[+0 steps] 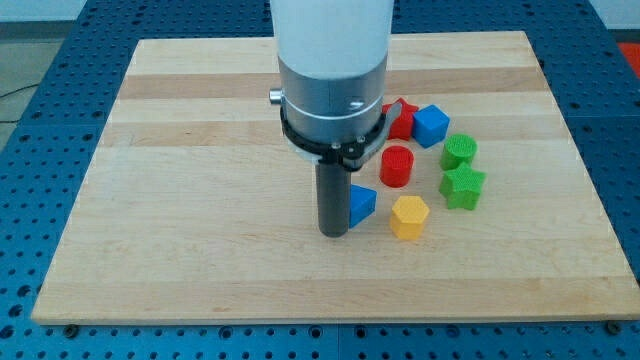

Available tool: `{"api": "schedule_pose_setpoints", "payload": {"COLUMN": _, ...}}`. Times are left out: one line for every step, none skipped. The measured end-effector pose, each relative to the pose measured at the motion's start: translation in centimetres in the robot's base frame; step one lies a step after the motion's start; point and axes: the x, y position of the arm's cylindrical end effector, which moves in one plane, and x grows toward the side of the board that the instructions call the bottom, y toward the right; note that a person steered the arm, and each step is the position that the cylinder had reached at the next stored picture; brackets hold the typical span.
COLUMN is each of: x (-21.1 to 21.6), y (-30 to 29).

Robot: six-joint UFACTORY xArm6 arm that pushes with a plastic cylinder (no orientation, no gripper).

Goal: Place the red circle left to the green circle while keeping blue triangle left to it and the yellow hexagon below it

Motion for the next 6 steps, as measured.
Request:
{"api": "schedule_pose_setpoints", "payload": {"x": -0.1, "y": 1.2}}
{"api": "schedule_pose_setpoints", "payload": {"x": 2.7, "y": 5.6}}
{"api": "schedule_pose_setpoints", "payload": {"x": 2.6, "y": 8.1}}
{"api": "schedule_pose_setpoints", "payload": {"x": 2.4, "y": 4.3}}
{"api": "schedule_pose_setpoints", "payload": {"x": 0.4, "y": 3.1}}
{"api": "schedule_pose_setpoints", "payload": {"x": 0.1, "y": 3.1}}
